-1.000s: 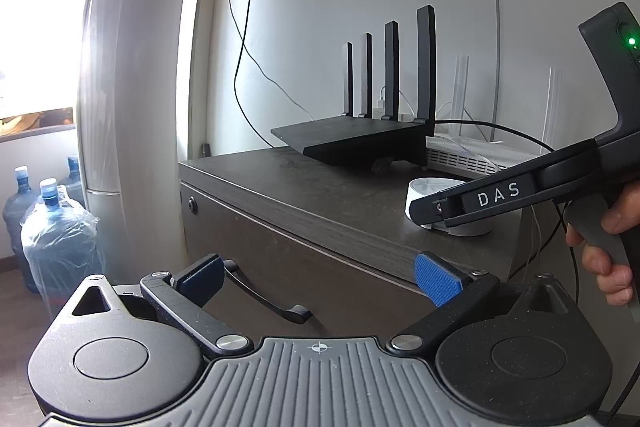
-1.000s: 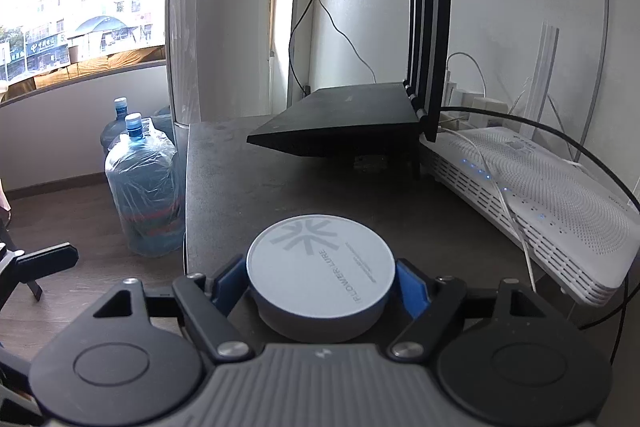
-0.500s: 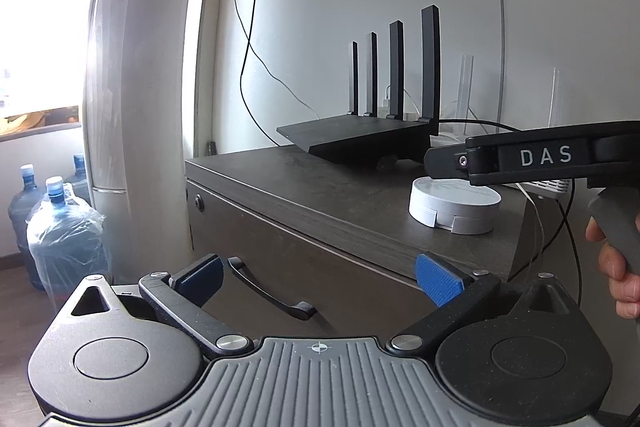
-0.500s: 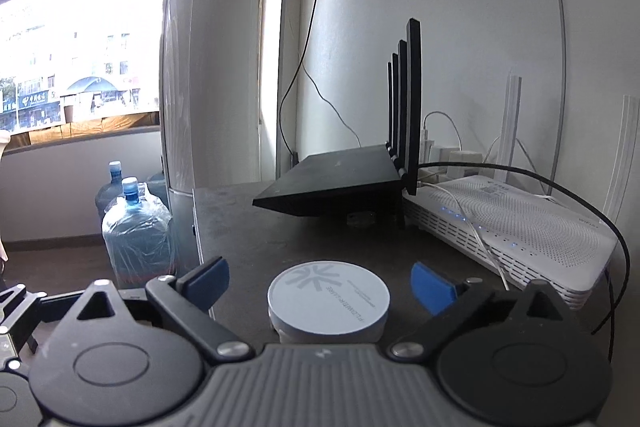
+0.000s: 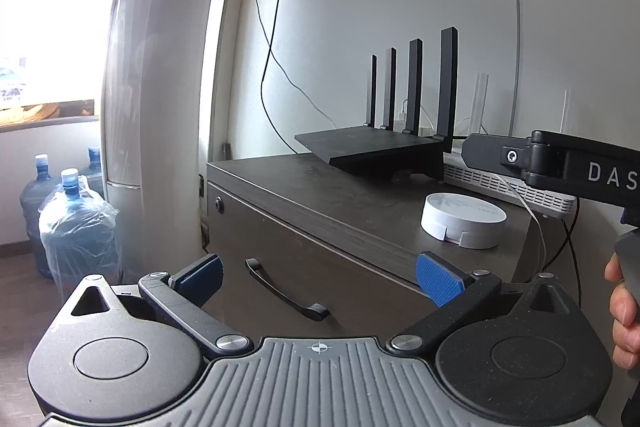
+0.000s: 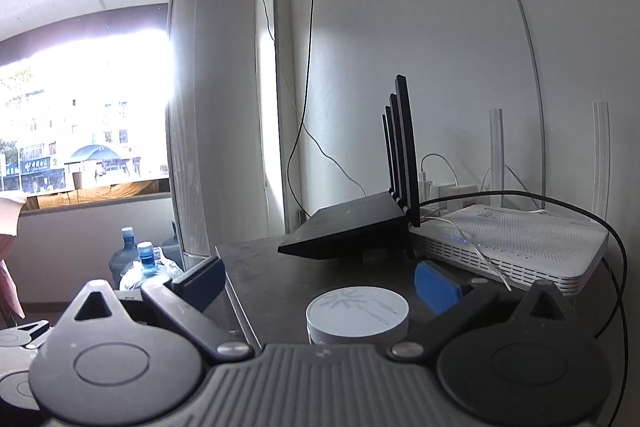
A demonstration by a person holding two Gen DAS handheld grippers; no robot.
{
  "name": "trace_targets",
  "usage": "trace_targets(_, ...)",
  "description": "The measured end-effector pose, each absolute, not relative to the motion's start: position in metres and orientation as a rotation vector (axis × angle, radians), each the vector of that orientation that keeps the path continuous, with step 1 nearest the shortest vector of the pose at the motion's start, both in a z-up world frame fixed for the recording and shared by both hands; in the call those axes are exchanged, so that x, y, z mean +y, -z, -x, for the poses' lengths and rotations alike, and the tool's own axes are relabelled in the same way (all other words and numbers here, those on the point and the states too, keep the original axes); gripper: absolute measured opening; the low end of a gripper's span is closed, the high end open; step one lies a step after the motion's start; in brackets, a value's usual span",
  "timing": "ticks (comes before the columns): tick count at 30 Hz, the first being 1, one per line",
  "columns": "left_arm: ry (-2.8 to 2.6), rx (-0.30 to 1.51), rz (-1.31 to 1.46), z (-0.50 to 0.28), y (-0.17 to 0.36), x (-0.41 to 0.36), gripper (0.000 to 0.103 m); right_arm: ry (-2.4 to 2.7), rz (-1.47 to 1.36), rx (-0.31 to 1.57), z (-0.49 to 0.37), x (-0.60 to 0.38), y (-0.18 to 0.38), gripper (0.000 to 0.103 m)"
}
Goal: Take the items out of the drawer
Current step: 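Pull the open right tool back from the white jar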
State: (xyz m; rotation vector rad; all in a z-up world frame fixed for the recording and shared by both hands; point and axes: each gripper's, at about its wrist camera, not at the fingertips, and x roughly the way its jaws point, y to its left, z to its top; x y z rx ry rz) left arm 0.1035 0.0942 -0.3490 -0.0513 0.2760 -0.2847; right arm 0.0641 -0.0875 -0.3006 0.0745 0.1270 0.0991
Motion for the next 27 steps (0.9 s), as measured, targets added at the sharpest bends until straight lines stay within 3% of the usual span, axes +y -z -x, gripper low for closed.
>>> trace_targets(27,0.126,0.215,0.044,-0.071,0.331,0.121,0.103,-0.127,-0.166,0.102,-0.036,-0.073,0.311,0.103)
